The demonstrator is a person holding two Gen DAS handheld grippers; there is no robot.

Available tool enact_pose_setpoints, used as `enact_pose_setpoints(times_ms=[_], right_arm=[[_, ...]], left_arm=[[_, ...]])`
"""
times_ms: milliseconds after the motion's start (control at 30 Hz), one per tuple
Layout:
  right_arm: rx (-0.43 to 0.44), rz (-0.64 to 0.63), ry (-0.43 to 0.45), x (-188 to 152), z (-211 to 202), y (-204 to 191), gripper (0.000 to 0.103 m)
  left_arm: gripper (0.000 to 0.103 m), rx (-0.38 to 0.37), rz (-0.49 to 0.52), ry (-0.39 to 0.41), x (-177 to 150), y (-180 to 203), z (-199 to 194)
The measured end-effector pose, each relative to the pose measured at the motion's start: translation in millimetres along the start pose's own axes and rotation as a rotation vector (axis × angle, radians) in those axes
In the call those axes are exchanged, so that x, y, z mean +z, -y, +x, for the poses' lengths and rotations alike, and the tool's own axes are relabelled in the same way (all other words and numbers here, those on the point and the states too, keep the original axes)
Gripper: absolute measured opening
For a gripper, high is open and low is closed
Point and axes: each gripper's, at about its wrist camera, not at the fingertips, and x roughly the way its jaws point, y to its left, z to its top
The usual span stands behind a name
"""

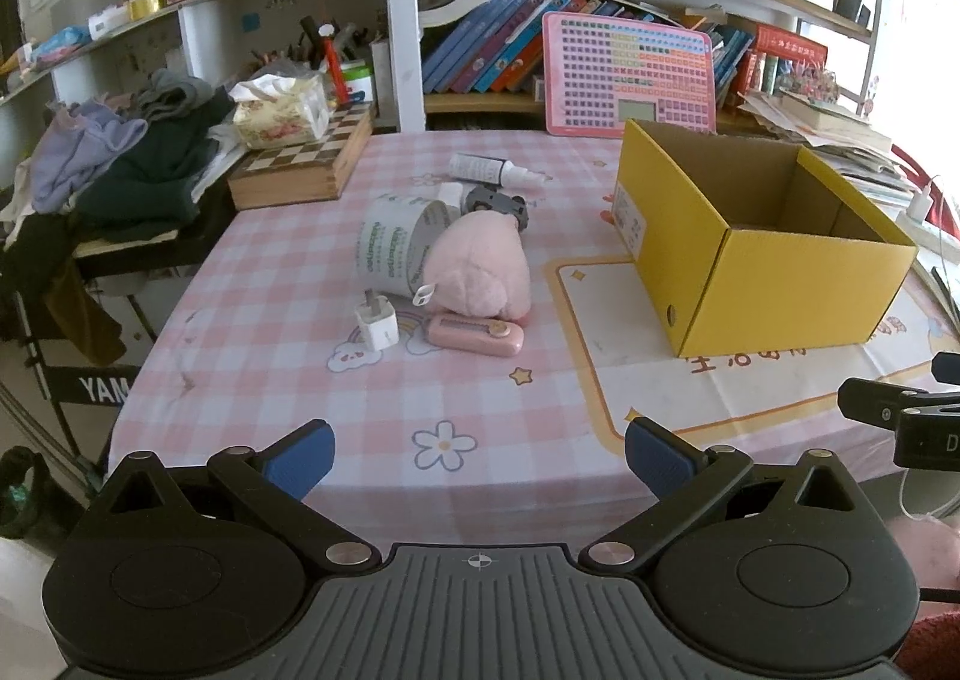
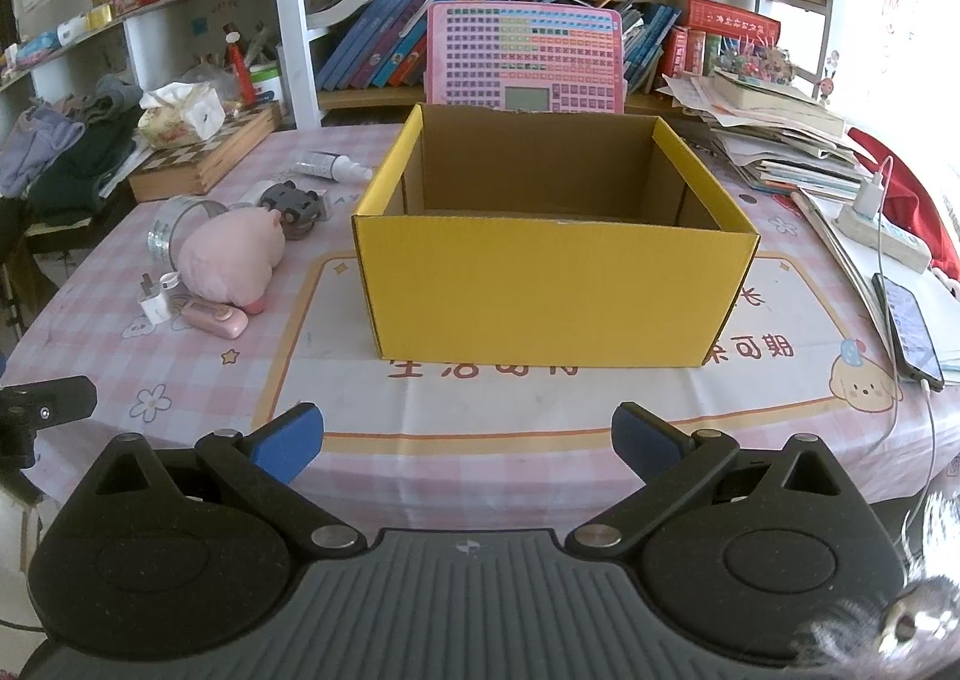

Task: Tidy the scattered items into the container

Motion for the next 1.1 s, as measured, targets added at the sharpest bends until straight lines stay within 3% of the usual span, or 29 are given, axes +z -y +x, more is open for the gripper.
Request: enact_pose_setpoints(times_ms=[1100], right_arm=[[-0.004, -0.028, -0.014, 2, 2, -10, 0.103]], left_arm=[[0.103, -0.006, 0.016, 0.01, -3, -3, 0]])
